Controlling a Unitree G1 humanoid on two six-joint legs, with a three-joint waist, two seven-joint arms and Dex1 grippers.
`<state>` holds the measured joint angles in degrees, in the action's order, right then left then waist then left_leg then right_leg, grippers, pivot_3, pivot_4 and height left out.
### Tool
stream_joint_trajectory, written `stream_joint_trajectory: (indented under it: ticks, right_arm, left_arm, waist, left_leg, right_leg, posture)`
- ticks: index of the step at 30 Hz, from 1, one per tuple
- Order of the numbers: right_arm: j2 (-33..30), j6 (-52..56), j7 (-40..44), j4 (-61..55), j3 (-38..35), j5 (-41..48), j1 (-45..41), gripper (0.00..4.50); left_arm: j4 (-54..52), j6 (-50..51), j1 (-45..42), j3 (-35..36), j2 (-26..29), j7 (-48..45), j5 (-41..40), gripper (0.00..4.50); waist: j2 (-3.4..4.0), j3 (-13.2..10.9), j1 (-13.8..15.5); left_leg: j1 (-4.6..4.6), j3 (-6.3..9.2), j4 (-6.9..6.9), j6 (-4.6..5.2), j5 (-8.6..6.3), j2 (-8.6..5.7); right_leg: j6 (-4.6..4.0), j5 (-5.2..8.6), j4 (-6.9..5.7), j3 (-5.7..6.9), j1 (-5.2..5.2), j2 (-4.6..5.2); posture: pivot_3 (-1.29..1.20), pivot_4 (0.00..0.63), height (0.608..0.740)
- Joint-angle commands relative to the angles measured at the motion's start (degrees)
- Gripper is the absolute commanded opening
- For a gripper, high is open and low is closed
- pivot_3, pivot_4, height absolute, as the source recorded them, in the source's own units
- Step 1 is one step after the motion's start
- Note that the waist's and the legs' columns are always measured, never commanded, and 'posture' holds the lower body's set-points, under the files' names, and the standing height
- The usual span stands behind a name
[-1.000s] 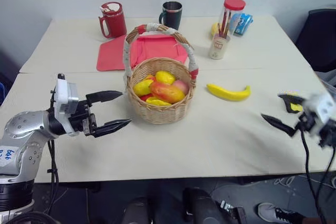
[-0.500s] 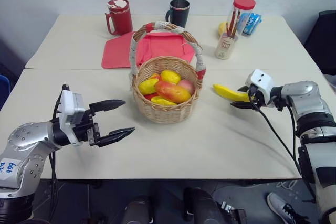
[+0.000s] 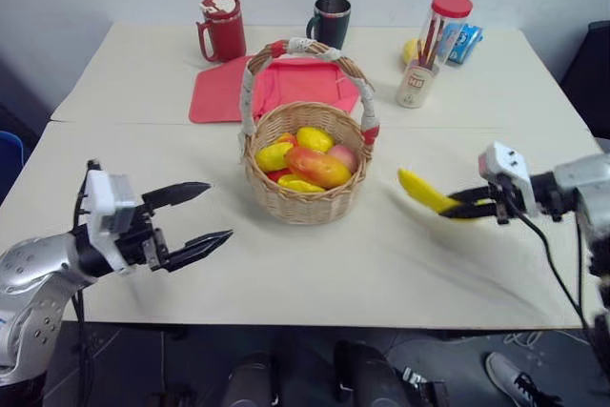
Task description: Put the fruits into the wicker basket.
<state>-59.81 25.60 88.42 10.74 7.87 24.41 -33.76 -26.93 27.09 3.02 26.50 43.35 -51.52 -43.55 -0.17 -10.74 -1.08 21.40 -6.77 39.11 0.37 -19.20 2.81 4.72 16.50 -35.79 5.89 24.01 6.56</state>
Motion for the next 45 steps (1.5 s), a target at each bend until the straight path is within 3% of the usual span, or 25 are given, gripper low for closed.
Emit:
stream_joint_trajectory:
  ticks: [1,4,8,12,17,22,27,29,31,36,39,45]
  right_arm:
    - [-1.0,21.2,-0.3,-19.7,-3.6,16.5,-2.3,0.72]
    - [6.9,31.4,-11.1,-24.9,-3.4,22.7,-9.3,0.72]
    - [24.3,36.0,-35.1,-21.1,-4.2,17.1,-18.3,0.72]
    - [37.5,40.8,-51.9,-18.9,-4.7,13.6,-22.1,0.72]
    - [45.5,39.2,-62.4,-18.8,-4.9,8.6,-22.0,0.72]
    - [46.9,38.4,-61.5,-23.1,-5.4,10.5,-20.0,2.27]
    - [40.6,30.2,-47.0,-29.7,-6.7,15.6,-14.6,3.86]
    - [33.7,25.8,-37.1,-31.7,-8.2,17.1,-9.3,4.45]
    - [26.0,21.8,-25.5,-31.3,-13.0,19.9,-2.3,4.45]
    - [18.5,-1.5,-19.0,-15.9,-14.0,6.5,1.6,4.45]
    - [20.1,-5.1,-20.7,-6.5,-12.6,3.5,-4.5,4.45]
    - [29.9,-8.5,-21.1,8.5,-5.8,-2.1,-17.4,4.45]
  left_arm:
    - [-0.5,-2.1,2.0,3.4,-0.5,0.4,0.3,4.5]
    - [1.2,-4.8,3.9,4.2,-2.3,1.1,2.0,4.5]
    - [0.9,-4.3,3.4,4.0,-3.3,2.1,0.7,4.5]
    - [-0.5,-3.7,3.4,4.0,-3.4,2.9,-0.1,4.5]
    - [-1.7,-3.6,3.4,3.8,-3.5,3.9,-0.4,4.5]
    - [-2.3,-3.7,4.2,4.0,-3.5,4.2,-0.7,4.5]
    - [-2.5,-4.2,4.1,3.5,-3.8,4.4,-0.7,4.5]
    - [-2.1,-4.5,3.8,3.4,-3.8,4.0,-0.5,4.5]
    - [-1.6,-4.9,3.1,3.2,-3.5,3.5,-0.3,4.5]
    - [-1.5,-4.2,1.2,3.8,-3.0,3.7,-1.7,4.5]
    - [-1.3,-3.7,0.3,3.3,-2.7,3.7,-1.9,4.5]
    - [-0.5,-3.3,-1.9,1.1,-2.5,3.7,-1.5,4.5]
  waist:
    - [0.0,0.0,-0.7]
    - [0.0,0.0,-1.5]
    - [-0.23,0.1,-0.8]
    - [-0.33,0.2,0.1]
    - [-0.51,0.3,-0.5]
    - [-0.51,0.3,-0.6]
    - [-0.51,0.3,-0.5]
    - [-0.52,0.3,-0.5]
    - [-0.55,0.3,0.2]
    - [-0.55,0.3,-0.3]
    - [-0.53,0.3,-1.0]
    - [-0.51,0.3,-1.4]
  left_leg:
    - [-0.14,0.0,-0.01,-0.05,-0.02,0.03]
    - [-0.33,0.0,-0.07,-0.14,-0.11,0.13]
    - [-0.17,0.26,-0.08,-0.5,0.0,0.26]
    - [0.6,0.37,-0.03,-0.44,0.18,0.08]
    - [0.92,-0.08,0.03,-0.17,0.27,-0.12]
    - [0.92,-0.1,0.02,-0.1,0.29,-0.1]
    - [0.93,-0.09,-0.02,-0.07,0.27,-0.1]
    - [0.91,-0.1,-0.01,-0.02,0.24,-0.12]
    - [0.9,0.05,-0.01,0.04,0.21,-0.14]
    - [0.62,-0.19,0.02,0.28,0.1,-0.19]
    - [0.43,-0.32,0.02,0.25,0.14,-0.15]
    - [0.25,-0.34,-0.12,-0.06,0.26,0.03]
  right_leg:
    - [-0.01,0.0,-0.05,-0.01,-0.06,-0.01]
    - [-0.19,0.03,-0.19,-0.04,-0.07,-0.04]
    - [-0.53,0.14,-0.28,-0.14,0.01,-0.09]
    - [-0.57,0.16,-0.67,-0.07,0.68,-0.01]
    - [-0.38,0.06,-0.77,0.15,1.14,-0.08]
    - [-0.3,0.01,-0.75,0.12,1.15,-0.14]
    - [-0.29,0.01,-0.69,0.13,1.15,-0.18]
    - [-0.23,-0.03,-0.65,0.12,1.1,-0.18]
    - [-0.22,-0.03,-0.47,0.2,0.91,-0.18]
    - [0.18,-0.29,-0.03,0.1,0.54,-0.21]
    - [0.18,-0.29,-0.02,0.0,0.49,-0.23]
    - [-0.08,-0.15,-0.27,-0.02,0.52,-0.3]
  posture:
    - [0.0,0.15,0.74]
    - [0.0,0.15,0.74]
    - [0.0,0.15,0.74]
    - [0.0,0.15,0.74]
    - [0.0,0.15,0.74]
    - [0.0,0.15,0.74]
    - [0.0,0.15,0.74]
    - [0.0,0.15,0.74]
    - [0.0,0.15,0.74]
    - [0.0,0.15,0.74]
    - [0.0,0.15,0.74]
    - [0.0,0.15,0.74]
